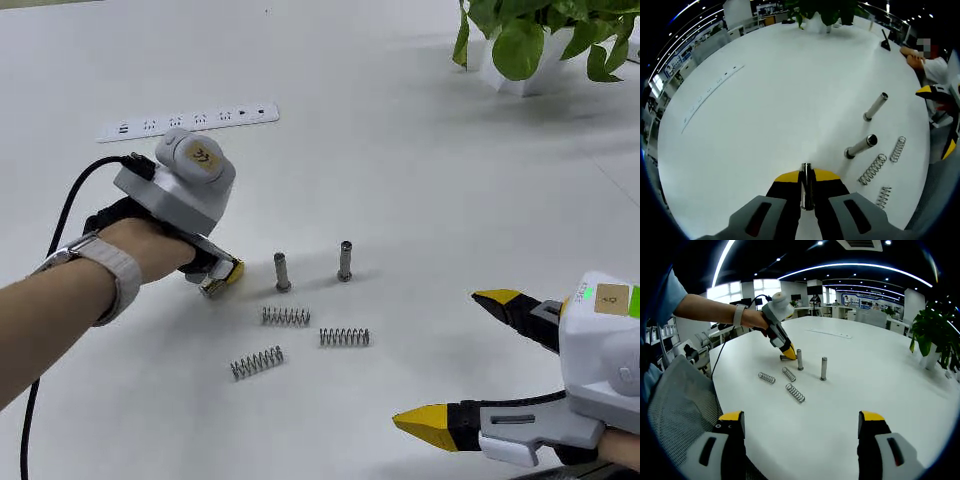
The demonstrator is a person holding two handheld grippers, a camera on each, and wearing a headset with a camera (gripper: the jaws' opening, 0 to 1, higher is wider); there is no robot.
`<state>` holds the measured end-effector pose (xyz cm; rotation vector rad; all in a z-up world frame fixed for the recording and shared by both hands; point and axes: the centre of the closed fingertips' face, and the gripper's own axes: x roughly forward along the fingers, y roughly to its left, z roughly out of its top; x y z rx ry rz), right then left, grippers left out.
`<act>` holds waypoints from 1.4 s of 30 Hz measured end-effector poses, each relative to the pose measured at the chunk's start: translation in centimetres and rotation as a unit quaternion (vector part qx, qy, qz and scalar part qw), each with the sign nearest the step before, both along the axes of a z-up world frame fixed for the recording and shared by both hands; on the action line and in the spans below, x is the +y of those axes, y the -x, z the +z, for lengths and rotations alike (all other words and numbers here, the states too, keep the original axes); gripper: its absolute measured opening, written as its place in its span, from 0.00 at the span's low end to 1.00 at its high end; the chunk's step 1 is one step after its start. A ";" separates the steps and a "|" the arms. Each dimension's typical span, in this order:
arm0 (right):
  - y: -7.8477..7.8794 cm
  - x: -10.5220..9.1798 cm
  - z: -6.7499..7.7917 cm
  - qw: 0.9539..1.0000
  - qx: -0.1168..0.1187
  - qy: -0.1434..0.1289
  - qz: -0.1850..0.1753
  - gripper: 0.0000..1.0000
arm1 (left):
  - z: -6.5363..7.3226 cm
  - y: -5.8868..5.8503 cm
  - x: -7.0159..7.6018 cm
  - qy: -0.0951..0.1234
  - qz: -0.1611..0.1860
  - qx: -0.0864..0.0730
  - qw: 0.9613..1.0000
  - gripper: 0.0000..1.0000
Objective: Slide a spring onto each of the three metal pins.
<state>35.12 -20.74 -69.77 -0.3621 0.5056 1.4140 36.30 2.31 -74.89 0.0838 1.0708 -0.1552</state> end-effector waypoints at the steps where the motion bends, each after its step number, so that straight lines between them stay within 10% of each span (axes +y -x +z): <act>1: 0.0 0.0 0.0 1.000 0.000 0.000 0.000 0.95 | 0.0 0.0 0.1 0.001 0.000 -0.002 1.000 0.08; 42: 0.7 0.3 -0.4 1.000 0.005 0.005 0.013 0.95 | 4.1 2.5 -0.1 0.021 0.020 -0.080 0.996 0.08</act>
